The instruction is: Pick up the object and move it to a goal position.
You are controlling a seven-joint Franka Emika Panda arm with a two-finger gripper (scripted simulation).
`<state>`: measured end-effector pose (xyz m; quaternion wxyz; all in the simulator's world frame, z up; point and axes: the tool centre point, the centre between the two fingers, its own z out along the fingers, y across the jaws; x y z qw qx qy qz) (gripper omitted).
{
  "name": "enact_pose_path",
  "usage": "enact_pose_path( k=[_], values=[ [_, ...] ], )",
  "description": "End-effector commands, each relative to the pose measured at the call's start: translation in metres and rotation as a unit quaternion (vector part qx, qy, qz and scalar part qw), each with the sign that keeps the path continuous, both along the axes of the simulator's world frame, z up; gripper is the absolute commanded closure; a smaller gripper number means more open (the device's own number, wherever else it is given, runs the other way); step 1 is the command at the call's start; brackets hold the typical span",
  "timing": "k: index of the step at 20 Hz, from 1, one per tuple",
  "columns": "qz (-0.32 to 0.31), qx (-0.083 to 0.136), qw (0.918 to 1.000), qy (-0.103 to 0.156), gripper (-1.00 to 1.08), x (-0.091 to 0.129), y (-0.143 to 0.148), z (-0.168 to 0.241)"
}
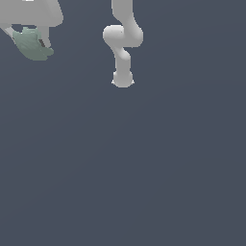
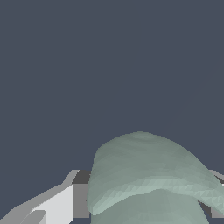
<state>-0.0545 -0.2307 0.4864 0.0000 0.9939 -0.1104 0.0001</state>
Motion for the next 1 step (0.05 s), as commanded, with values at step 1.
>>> enact_pose_path(
  k=[1],
  values=[
    [0.0, 0.0, 1.0, 0.0, 1.08, 0.0003, -0.0005, 0.0011]
  ],
)
